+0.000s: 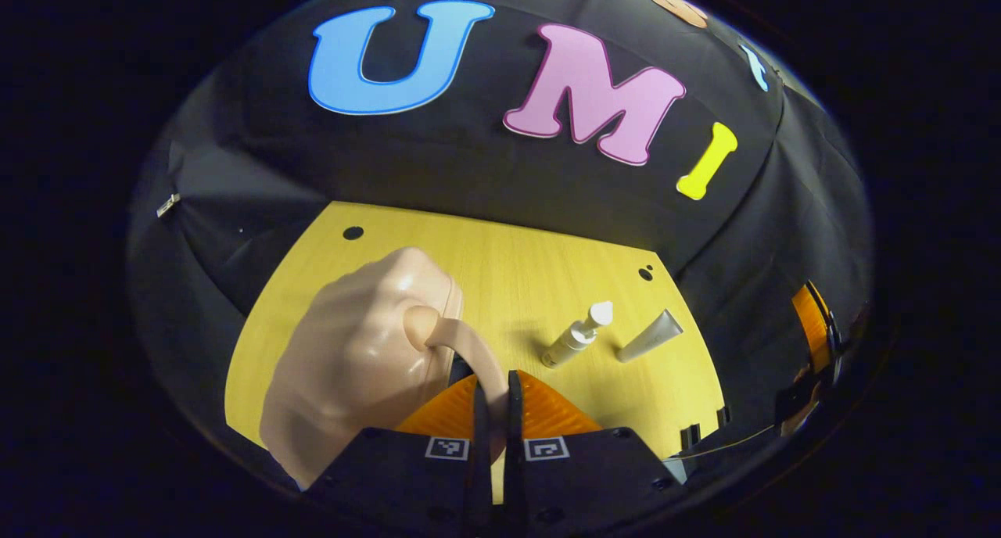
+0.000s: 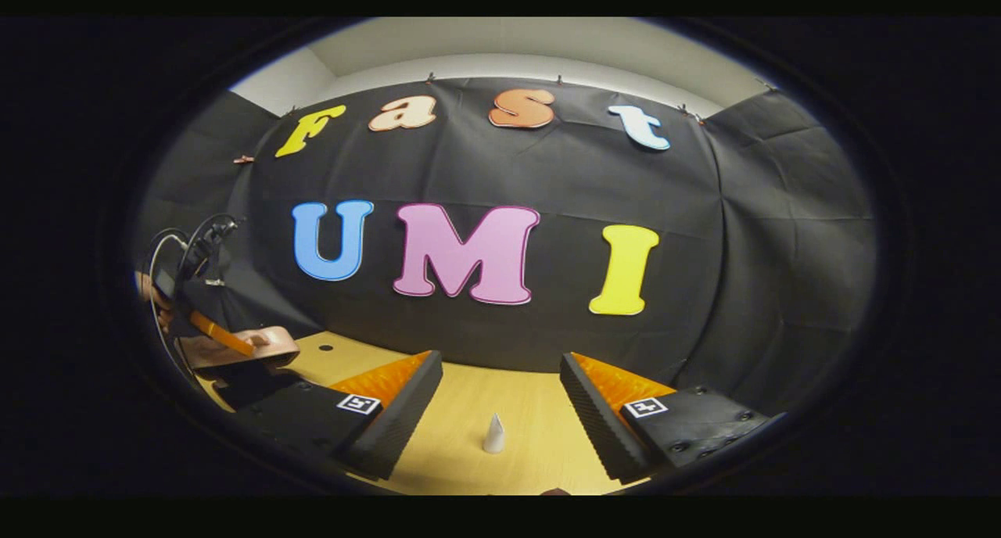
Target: First open the suitcase, pack the skin care products into it, and then close the suitcase.
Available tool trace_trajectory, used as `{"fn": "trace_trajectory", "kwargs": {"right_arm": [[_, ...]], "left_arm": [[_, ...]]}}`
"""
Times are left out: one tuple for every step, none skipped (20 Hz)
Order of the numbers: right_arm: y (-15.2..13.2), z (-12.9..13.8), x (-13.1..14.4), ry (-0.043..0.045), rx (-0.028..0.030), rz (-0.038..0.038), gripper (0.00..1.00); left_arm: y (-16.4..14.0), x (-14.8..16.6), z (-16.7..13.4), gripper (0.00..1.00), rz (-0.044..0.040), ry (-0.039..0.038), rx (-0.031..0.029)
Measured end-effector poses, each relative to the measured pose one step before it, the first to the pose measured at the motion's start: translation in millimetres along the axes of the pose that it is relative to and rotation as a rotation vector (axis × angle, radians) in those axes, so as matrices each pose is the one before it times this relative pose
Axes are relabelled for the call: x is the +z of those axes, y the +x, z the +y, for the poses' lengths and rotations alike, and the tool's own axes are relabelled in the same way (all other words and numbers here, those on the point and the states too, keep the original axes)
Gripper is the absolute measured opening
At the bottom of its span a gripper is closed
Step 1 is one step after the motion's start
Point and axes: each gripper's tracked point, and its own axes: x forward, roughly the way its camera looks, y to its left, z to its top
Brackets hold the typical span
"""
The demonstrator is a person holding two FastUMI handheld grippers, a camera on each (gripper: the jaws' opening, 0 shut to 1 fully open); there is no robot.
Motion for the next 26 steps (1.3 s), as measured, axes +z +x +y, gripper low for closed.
{"fn": "trace_trajectory", "kwargs": {"right_arm": [[1.6, 4.0, 1.07, 0.00071, 0.00556, -0.00289, 0.96], [0.51, 3.13, 0.39, -0.00154, 0.00332, -0.00098, 0.96], [0.27, 3.97, 1.28, -0.00373, 0.00466, -0.00065, 0.96], [0.69, 3.22, 1.04, -0.00494, 0.00384, -0.00165, 0.96], [0.51, 2.87, 1.41, -0.00705, 0.00382, 0.00101, 0.96], [1.13, 2.7, 0.4, -0.00732, 0.00217, 0.00139, 0.96], [0.57, 2.18, 0.43, -0.00609, 0.00028, 0.00053, 0.96], [0.63, 2.82, 2.0, -0.00351, -0.00092, -0.00147, 0.96], [1.13, 3.05, 0.67, -0.00098, -0.00028, 0.0006, 0.96], [1.53, 3.78, -0.06, 0.00027, 0.00083, 0.00204, 0.96], [0.54, 4.4, 1.28, -0.00137, 0.00011, 0.00027, 0.96], [0.33, 4.3, 0.62, -0.00504, 0.0006, 0.00069, 0.96], [0.22, 4.31, -0.81, -0.00785, 0.00234, 0.00222, 0.96], [-0.16, 4.18, -0.15, -0.00846, -0.00057, 0.00375, 0.96], [0.31, 3.02, -1.38, -0.00804, -0.00121, 0.00486, 0.96], [-0.96, 2.89, -0.68, -0.00706, -0.00414, 0.00355, 0.96], [-0.17, 2.37, -0.22, -0.00574, -0.00661, 0.00329, 0.96], [-0.8, 2.43, 0.03, -0.0021, -0.00791, 0.00527, 0.96], [-0.35, 2.32, -0.13, 0.00255, -0.00625, 0.00688, 0.97], [-0.68, 2.71, -1.82, 0.00608, -0.00609, 0.01236, 0.96], [-0.5, 1.89, -0.95, 0.00637, -0.00994, 0.01289, 0.96], [0.66, 0.14, -0.8, 0.00782, -0.01776, 0.01262, 0.96], [-0.69, -0.78, -0.56, 0.00035, -0.02626, 0.01441, 0.96], [-0.29, -1.21, 3.5, -0.01065, -0.02996, -0.00319, 0.97], [0.1, 0.26, 6.42, -0.01971, -0.02637, -0.01421, 0.96], [-0.25, 1.2, 5.72, -0.02216, -0.02148, -0.00924, 0.96]], "left_arm": [[-6.63, 9.55, 11.52, 0.11, -0.02878, -0.00631, 0.01151], [-3.94, 7.47, 10.65, 0.11, -0.03379, -0.00856, 0.01303], [-4.64, 9.91, 12.69, 0.11, -0.03087, -0.0103, 0.01437], [-4.07, 7.38, 12.87, 0.11, -0.03213, -0.01001, 0.0188], [-3.42, 6.83, 13.95, 0.11, -0.02061, -0.00601, 0.01796], [-1.04, 3.85, 12.77, 0.11, -0.01954, -0.00416, 0.01939], [-1.62, 6.54, 13.8, 0.11, -0.01937, -0.00078, 0.02028], [0.52, 3.55, 13.83, 0.11, -0.00758, -0.00192, 0.01659], [-0.36, 5.44, 14.12, 0.11, -0.01343, -0.00152, 0.01716], [3.14, 2.47, 13.52, 0.11, -0.00578, 0.00119, 0.01748], [2.44, 3.97, 15.33, 0.11, -0.00418, 0.00128, 0.02097], [3.74, 1.77, 16.34, 0.11, -0.00254, -0.00795, 0.01936], [4.08, 3.97, 13.61, 0.11, -0.00203, -0.01255, 0.01368], [5.48, 1.49, 12.84, 0.11, -0.00018, -0.00759, 0.00936], [4.53, 2.34, 14.88, 0.11, -0.00357, 0.00439, 0.01257], [5.89, 1.25, 18.6, 0.11, 0.00171, 0.01684, 0.01687], [6.58, -0.6, 20.29, 0.11, 0.00743, 0.01561, 0.02381], [8.39, -2.97, 18.14, 0.11, 0.01156, 0.00291, 0.02131], [9.75, -0.43, 18.76, 0.15, 0.00389, -0.00843, 0.02078], [11.22, -0.8, 20.64, 0.11, 0.0019, -0.018, 0.01669], [12.54, -3.3, 17.94, 0.11, 0.00817, -0.02577, 0.00589], [12.64, -7.59, 19.02, 0.11, 0.01731, -0.02493, 0.00806], [13.84, -10.17, 23.03, 0.11, 0.03131, -0.01307, 0.01513], [13.19, -14.4, 24.54, 0.11, 0.03576, -0.0082, 0.03382], [13.59, -11.62, 20.3, 0.11, 0.04135, -0.02728, 0.01367], [14.24, -12.35, 17.79, 0.11, 0.04478, -0.0448, -0.01252]]}}
